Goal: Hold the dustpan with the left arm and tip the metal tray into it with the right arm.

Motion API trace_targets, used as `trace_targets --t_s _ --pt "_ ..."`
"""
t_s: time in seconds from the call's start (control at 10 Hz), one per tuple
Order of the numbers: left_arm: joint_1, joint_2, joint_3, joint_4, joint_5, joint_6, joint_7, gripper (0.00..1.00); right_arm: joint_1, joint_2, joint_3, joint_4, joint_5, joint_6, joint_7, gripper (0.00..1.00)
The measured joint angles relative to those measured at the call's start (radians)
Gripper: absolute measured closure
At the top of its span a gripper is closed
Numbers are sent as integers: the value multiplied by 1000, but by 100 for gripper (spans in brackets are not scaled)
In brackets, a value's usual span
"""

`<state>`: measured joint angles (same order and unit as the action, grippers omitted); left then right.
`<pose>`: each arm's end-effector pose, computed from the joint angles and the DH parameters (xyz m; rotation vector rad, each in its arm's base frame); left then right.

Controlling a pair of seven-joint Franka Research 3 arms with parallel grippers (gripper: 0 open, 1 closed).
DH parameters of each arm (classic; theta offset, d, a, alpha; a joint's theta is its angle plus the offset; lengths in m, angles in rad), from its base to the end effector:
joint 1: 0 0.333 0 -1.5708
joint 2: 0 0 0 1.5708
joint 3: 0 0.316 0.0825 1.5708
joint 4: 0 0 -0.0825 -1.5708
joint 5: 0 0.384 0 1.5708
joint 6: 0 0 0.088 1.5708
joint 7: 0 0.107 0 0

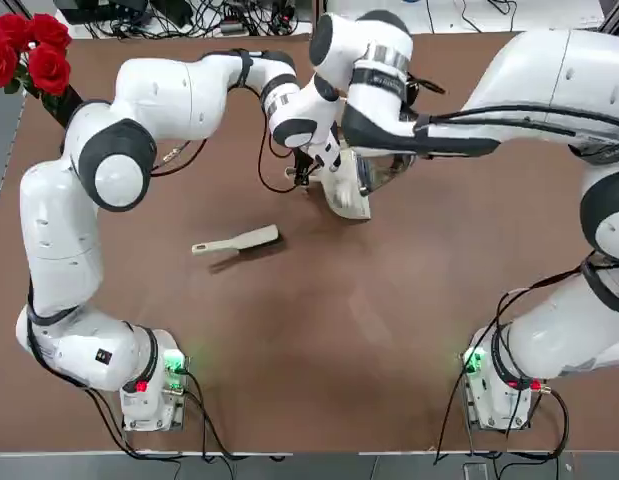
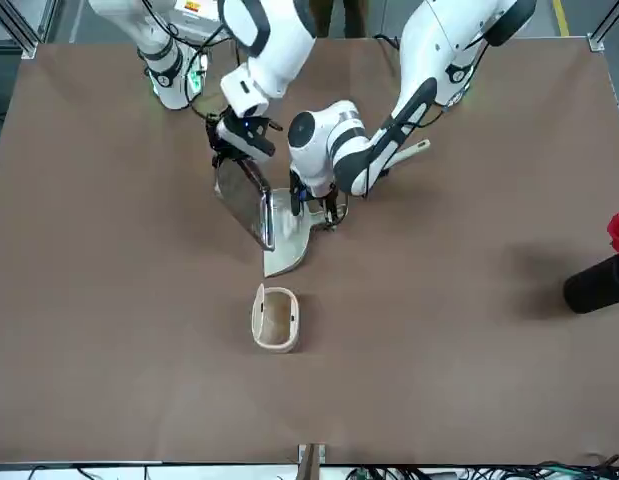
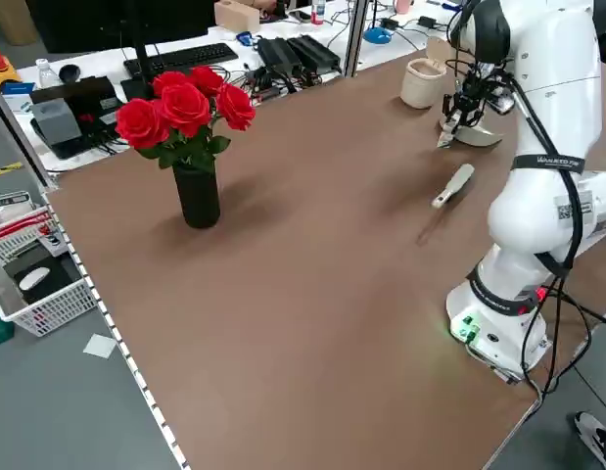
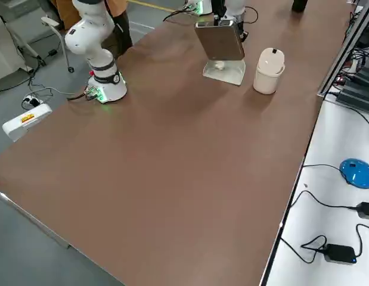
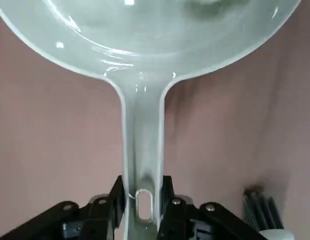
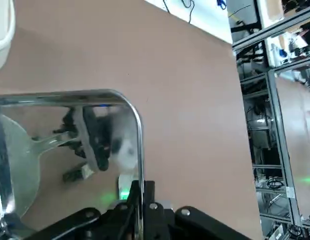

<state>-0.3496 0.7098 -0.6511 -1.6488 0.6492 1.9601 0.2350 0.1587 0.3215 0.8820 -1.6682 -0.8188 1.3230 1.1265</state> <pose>0.4274 -0.5024 0.2445 -2.1491 1.9753 0.2074 0.4073 0.4153 0.4616 2.3923 -0.0242 0.3429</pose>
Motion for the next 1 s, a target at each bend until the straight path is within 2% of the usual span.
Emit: trace_targets --t_s 0.3,0.7,0.8,0.9,1.0 --pt "0 0 0 0 0 0 0 67 -5 31 -1 28 -5 -5 1 95" --pt "0 0 0 0 0 0 -6 67 -64 32 -4 44 2 7 -195 95" --pt "0 0 0 0 0 0 -8 67 -79 25 -25 54 27 34 -254 95" --pt "0 0 1 0 0 0 -9 67 -85 4 -81 69 80 74 -328 95" --pt "0 0 1 0 0 0 -9 67 -89 -34 -162 85 151 126 -420 95"
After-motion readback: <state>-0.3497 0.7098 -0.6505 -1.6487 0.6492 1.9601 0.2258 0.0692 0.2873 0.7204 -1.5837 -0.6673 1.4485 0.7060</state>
